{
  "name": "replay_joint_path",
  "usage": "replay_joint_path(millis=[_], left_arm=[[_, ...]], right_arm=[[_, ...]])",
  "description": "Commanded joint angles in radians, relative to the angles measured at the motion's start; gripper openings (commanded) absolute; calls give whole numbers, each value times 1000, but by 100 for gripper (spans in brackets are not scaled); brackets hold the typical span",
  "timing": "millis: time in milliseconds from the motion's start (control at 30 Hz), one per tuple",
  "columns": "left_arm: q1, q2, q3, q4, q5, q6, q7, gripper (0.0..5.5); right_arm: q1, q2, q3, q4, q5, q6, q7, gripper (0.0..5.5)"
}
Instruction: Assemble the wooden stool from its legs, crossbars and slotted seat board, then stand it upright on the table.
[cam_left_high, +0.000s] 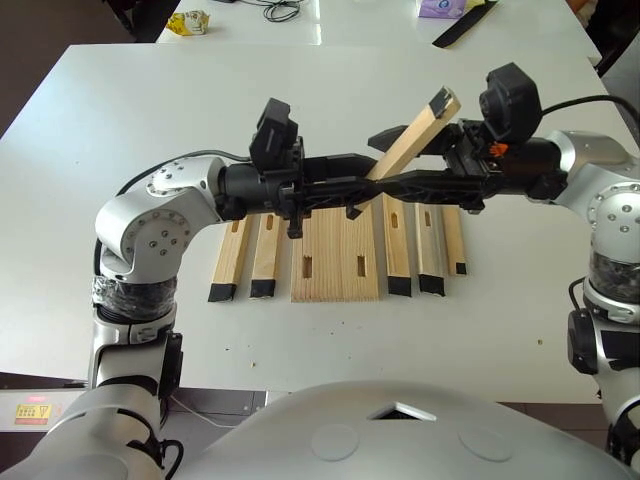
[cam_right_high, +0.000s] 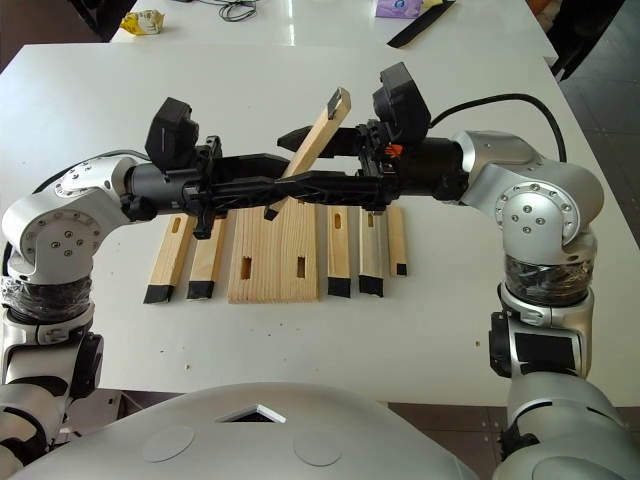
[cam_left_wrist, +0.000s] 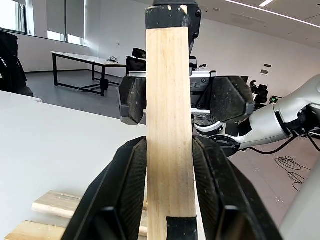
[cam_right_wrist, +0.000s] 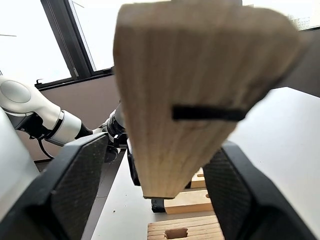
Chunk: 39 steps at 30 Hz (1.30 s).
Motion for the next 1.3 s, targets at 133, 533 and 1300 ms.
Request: replay_joint_path(millis=[133,533,1300], left_arm=[[9,14,-9,-18,-9,10,-4,131],[21,26,-15,-15,8,1,-14,131],[25,75,-59,34,106,10,-11,266]], right_arm=[[-18,-19,9,-5,-25,-12,16,273],[-17,-37,14,-16,-38,-12,38,131],[20,-88,80,-21,-182,-133,75,131]])
